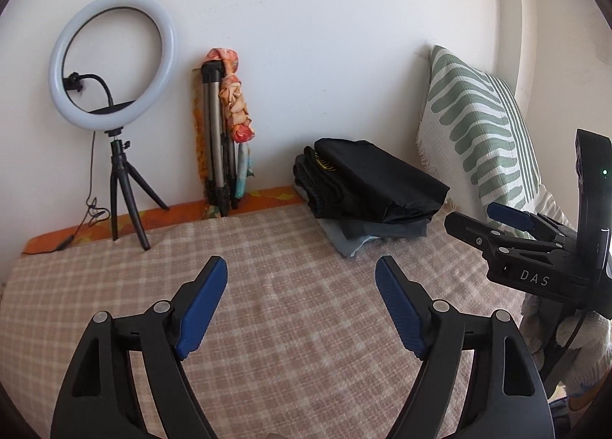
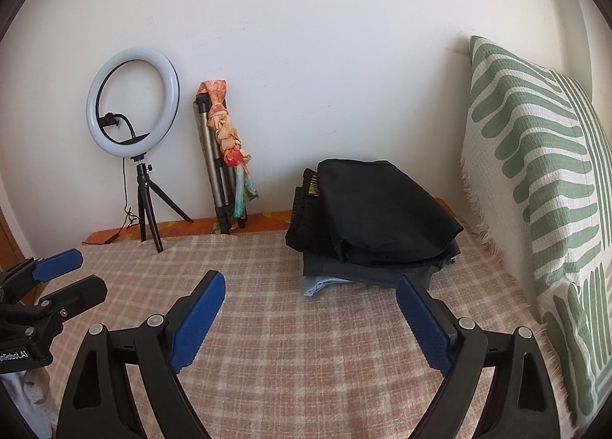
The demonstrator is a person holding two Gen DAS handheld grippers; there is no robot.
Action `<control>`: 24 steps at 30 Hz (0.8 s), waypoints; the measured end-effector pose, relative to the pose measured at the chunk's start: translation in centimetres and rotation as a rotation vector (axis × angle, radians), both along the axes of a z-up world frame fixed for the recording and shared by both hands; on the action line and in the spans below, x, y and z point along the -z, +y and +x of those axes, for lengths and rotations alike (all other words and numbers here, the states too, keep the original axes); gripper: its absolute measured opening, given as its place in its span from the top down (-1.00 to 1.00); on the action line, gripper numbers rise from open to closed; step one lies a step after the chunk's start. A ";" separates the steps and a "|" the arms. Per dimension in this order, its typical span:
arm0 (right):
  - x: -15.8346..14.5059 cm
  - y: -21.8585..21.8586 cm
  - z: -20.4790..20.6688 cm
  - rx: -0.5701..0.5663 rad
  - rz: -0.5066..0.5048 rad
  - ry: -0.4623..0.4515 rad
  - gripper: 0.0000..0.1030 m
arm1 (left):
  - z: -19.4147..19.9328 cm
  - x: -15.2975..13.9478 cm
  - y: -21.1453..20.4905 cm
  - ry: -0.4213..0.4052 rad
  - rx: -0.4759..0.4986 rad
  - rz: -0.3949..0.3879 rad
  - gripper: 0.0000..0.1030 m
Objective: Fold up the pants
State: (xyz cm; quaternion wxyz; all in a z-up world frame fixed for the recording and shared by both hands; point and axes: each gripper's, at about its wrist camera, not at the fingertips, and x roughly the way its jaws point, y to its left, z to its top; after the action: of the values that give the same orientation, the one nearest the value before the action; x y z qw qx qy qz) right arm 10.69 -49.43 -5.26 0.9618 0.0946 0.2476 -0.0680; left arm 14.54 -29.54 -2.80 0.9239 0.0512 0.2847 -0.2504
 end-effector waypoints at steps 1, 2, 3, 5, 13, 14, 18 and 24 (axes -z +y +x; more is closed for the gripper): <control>0.1 0.5 -0.1 -0.002 0.002 0.004 -0.81 | -0.3 0.2 0.6 0.002 -0.013 0.000 -0.55; 0.3 0.9 -0.2 -0.008 0.009 0.007 -0.82 | -0.4 0.4 1.2 0.007 -0.022 -0.007 -0.55; 0.4 1.4 -0.2 -0.013 0.014 0.011 -0.82 | -0.5 0.6 1.8 0.016 -0.029 -0.016 -0.55; 0.7 2.4 -0.3 -0.018 0.004 0.016 -0.82 | -0.9 1.0 2.8 0.021 -0.043 -0.024 -0.55; 2.0 5.5 -0.4 -0.007 -0.030 0.013 -0.82 | -1.6 2.3 5.9 0.022 -0.081 -0.040 -0.56; 2.1 5.7 -0.3 -0.006 -0.031 0.010 -0.82 | -1.5 2.4 6.1 0.018 -0.083 -0.036 -0.56; 2.4 6.3 -0.1 0.019 -0.043 -0.006 -0.82 | -1.4 2.9 6.8 0.015 -0.082 -0.023 -0.55; 2.9 6.4 -0.3 0.023 -0.036 0.001 -0.82 | -1.6 3.2 7.8 0.039 -0.091 -0.020 -0.56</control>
State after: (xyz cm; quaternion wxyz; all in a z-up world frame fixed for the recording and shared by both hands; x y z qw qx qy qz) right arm 10.43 -43.03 -8.17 0.9624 0.0800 0.2458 -0.0834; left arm 12.97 -21.71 -6.01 0.9291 0.0242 0.3024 -0.2118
